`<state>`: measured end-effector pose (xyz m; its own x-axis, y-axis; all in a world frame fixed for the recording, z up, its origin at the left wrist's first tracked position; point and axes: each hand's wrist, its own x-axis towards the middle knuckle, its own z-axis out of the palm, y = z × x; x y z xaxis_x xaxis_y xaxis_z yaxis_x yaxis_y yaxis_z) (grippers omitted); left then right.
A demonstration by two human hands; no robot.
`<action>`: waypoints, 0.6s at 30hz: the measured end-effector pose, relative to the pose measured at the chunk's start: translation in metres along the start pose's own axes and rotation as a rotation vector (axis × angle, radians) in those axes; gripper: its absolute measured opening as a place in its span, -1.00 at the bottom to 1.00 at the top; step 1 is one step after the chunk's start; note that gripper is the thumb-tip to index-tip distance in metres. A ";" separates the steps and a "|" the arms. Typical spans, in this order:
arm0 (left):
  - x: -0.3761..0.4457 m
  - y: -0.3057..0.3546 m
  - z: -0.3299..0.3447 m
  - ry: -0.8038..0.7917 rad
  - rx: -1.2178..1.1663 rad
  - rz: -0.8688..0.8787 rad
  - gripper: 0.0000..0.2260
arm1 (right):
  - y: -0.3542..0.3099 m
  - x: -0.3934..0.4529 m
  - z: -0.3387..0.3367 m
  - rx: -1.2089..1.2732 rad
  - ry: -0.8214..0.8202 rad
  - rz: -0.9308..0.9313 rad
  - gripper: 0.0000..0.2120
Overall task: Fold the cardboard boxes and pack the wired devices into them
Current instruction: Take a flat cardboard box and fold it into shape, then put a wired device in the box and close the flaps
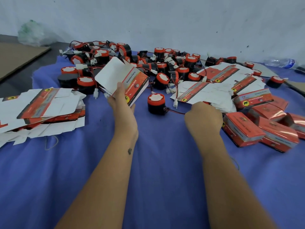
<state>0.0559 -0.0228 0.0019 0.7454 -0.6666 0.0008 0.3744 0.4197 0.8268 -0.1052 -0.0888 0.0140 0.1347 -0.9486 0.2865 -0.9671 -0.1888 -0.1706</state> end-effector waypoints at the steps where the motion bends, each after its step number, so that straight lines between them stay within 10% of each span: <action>1: 0.001 -0.001 0.001 -0.049 -0.002 -0.020 -0.70 | 0.002 0.001 0.000 -0.013 0.010 -0.020 -0.73; 7: -0.009 -0.011 0.008 -0.361 0.299 -0.114 -0.51 | -0.002 0.000 0.001 -0.083 0.058 -0.178 -0.85; 11: -0.011 -0.014 0.010 -0.302 0.373 -0.069 -0.85 | -0.010 -0.005 0.005 0.106 0.159 -0.194 -0.82; 18: -0.016 -0.011 0.013 -0.190 0.353 0.006 -0.82 | -0.033 -0.016 0.013 0.409 0.158 -0.308 -0.56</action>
<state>0.0325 -0.0253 -0.0001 0.6191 -0.7809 0.0831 0.1330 0.2086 0.9689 -0.0725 -0.0702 0.0028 0.3341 -0.7899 0.5143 -0.7205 -0.5658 -0.4010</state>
